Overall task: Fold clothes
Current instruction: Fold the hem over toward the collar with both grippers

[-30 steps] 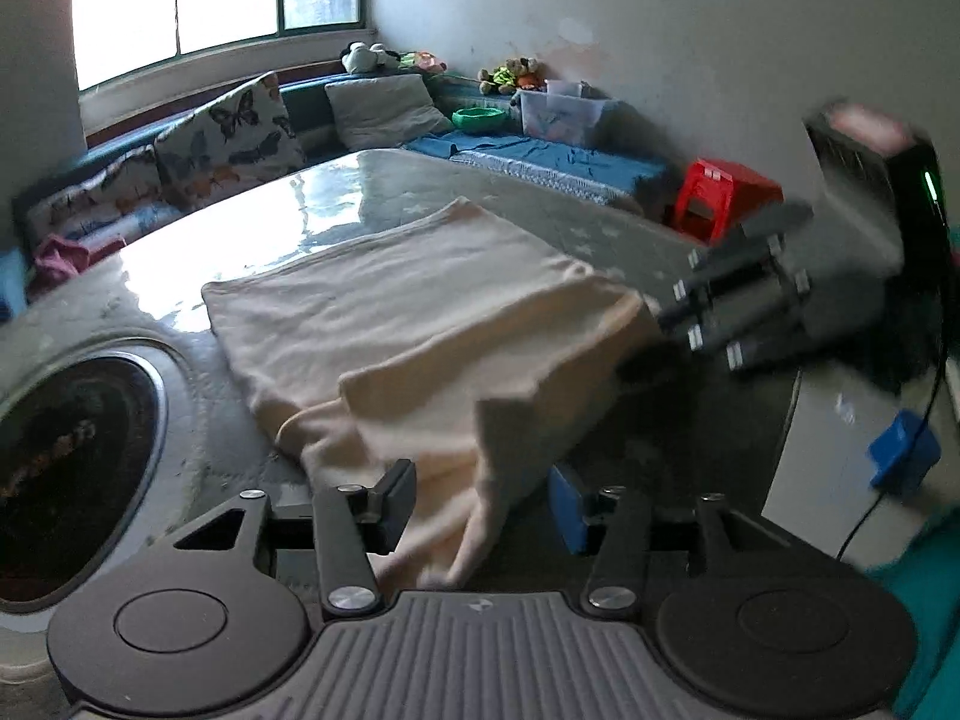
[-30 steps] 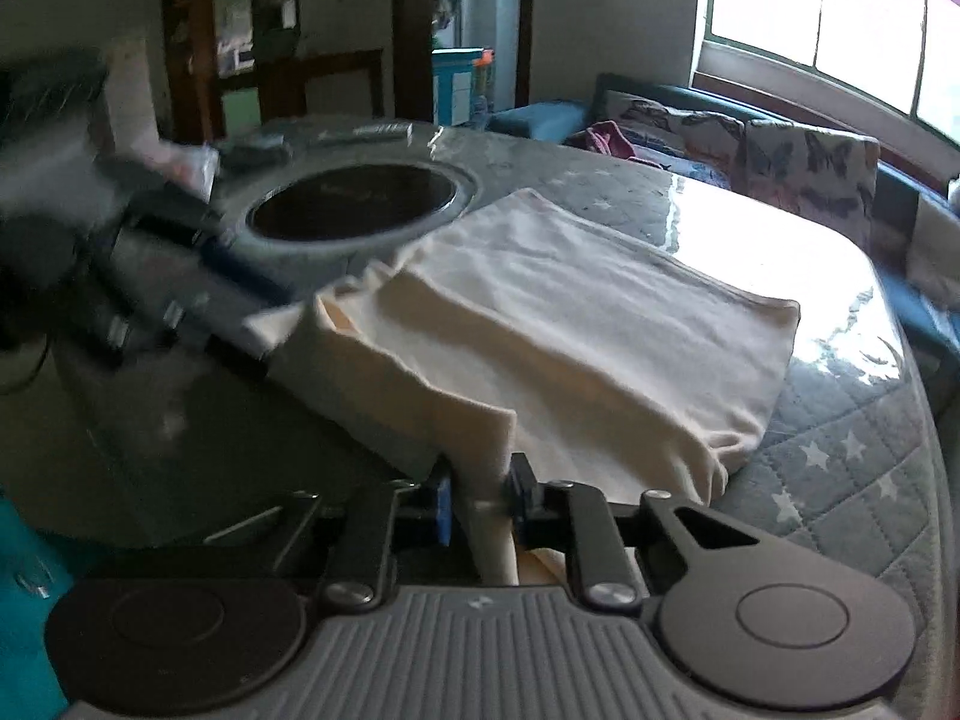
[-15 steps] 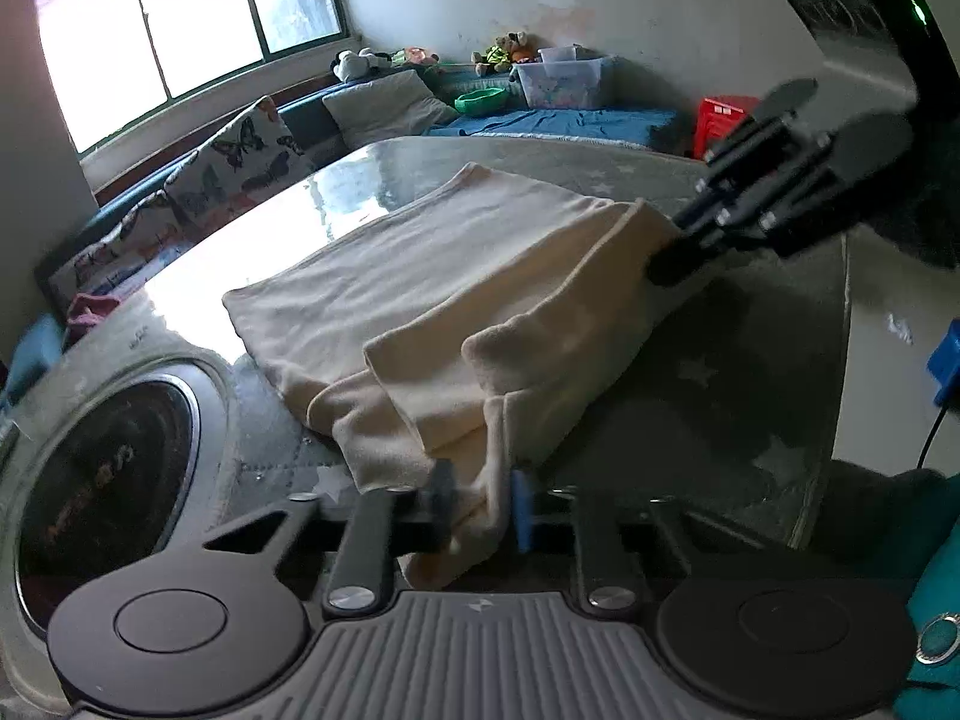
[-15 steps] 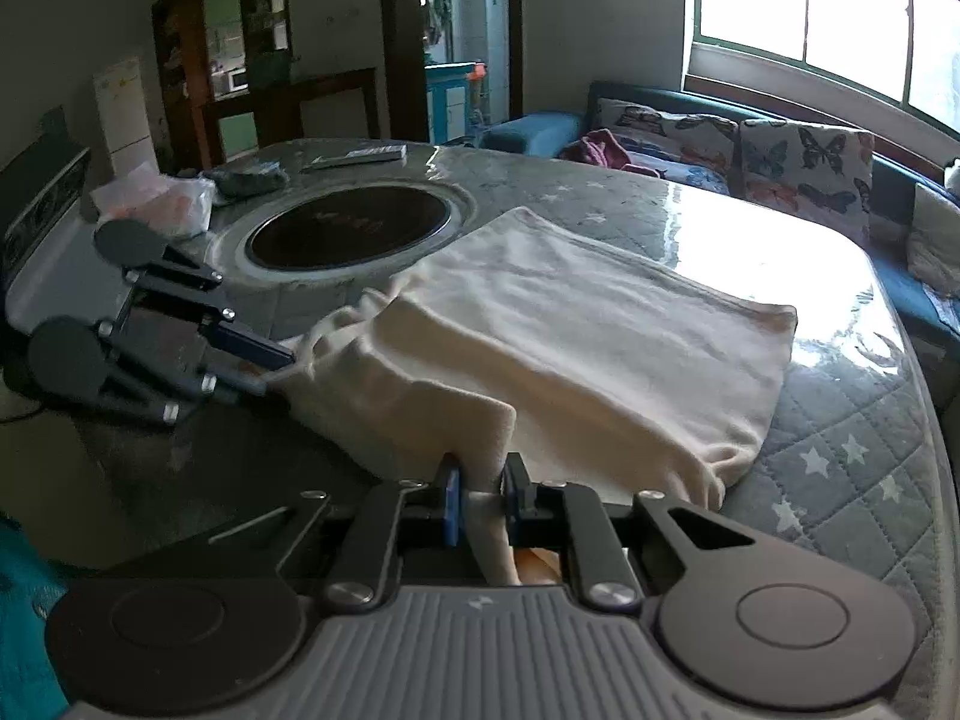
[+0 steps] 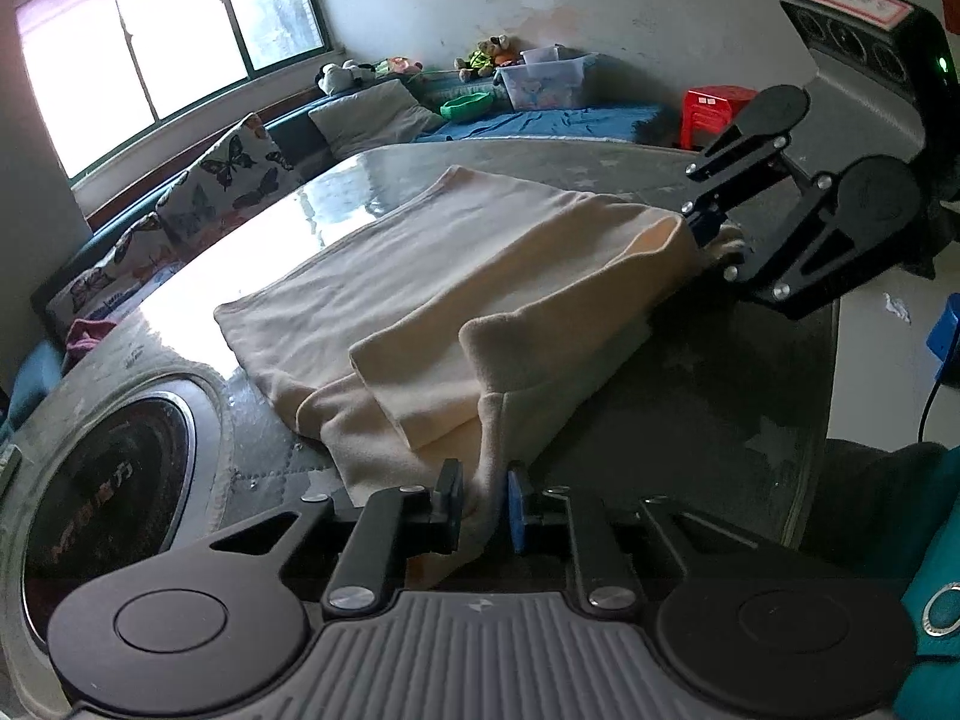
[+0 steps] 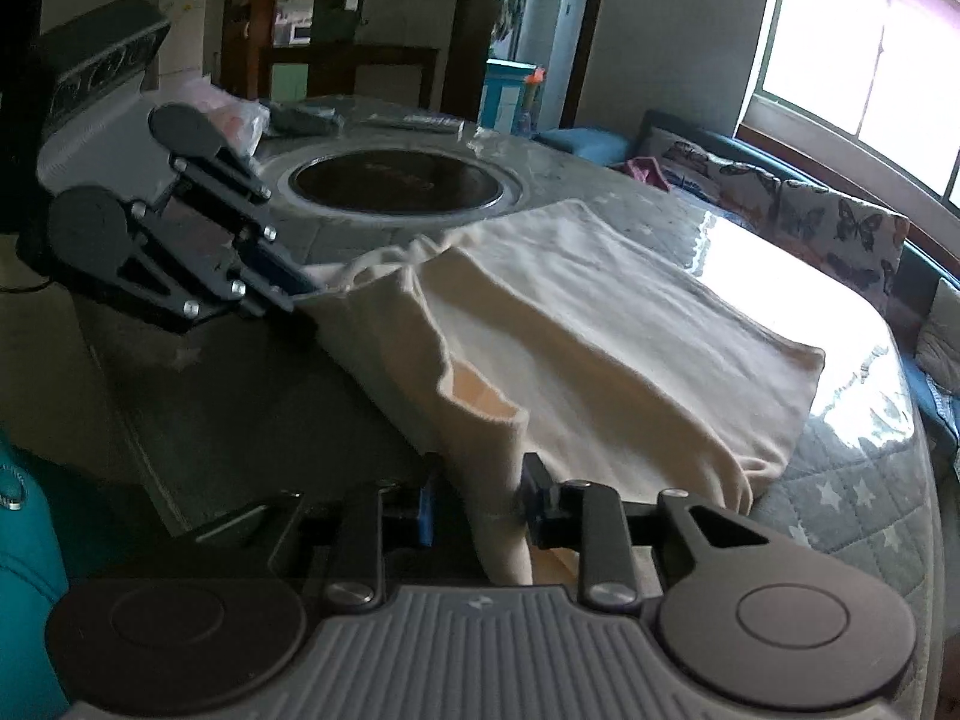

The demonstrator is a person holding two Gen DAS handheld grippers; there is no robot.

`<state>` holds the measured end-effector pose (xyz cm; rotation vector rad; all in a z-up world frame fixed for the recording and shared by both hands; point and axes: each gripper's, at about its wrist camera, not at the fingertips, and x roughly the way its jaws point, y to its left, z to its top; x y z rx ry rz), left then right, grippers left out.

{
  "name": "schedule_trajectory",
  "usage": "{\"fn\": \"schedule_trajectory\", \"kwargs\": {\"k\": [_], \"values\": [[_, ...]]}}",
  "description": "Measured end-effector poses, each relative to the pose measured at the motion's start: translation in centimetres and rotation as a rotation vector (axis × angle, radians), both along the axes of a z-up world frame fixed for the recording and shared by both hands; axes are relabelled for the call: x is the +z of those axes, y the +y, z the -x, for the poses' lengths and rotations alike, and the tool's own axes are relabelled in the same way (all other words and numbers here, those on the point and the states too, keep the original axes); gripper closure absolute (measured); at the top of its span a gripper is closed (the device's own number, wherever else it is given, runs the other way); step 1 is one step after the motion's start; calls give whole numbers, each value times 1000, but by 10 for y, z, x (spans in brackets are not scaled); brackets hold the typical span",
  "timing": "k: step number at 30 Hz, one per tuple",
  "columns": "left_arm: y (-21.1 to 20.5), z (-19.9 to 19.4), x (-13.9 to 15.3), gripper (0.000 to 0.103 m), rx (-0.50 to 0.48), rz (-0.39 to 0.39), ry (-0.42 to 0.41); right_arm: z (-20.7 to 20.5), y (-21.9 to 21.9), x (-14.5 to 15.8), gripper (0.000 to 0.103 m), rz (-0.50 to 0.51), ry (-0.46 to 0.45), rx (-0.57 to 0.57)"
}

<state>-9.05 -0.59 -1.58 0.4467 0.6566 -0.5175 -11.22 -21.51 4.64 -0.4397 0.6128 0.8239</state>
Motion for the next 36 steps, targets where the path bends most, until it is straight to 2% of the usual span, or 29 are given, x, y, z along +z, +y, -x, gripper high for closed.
{"fn": "schedule_trajectory", "kwargs": {"k": [2, 5, 17, 25, 30, 36], "values": [[1, 0, 1, 89, 1, 9, 0, 0, -1, 2, 89, -12, 2, -3], [3, 2, 5, 96, -1, 34, 2, 4, -2, 6, 92, -16, -6, -2], [12, 34, 34, 98, -19, 129, -15, 36, -11, 39, 93, -73, -4, 35], [20, 73, 67, 98, -38, 200, -34, 75, -24, 78, 93, -105, 22, 77], [19, 62, 80, 98, -34, 197, -84, 71, -27, 95, 94, -110, -6, 51], [17, 12, 88, 98, 0, 204, -124, 25, -31, 108, 95, -138, -33, -22]]}}
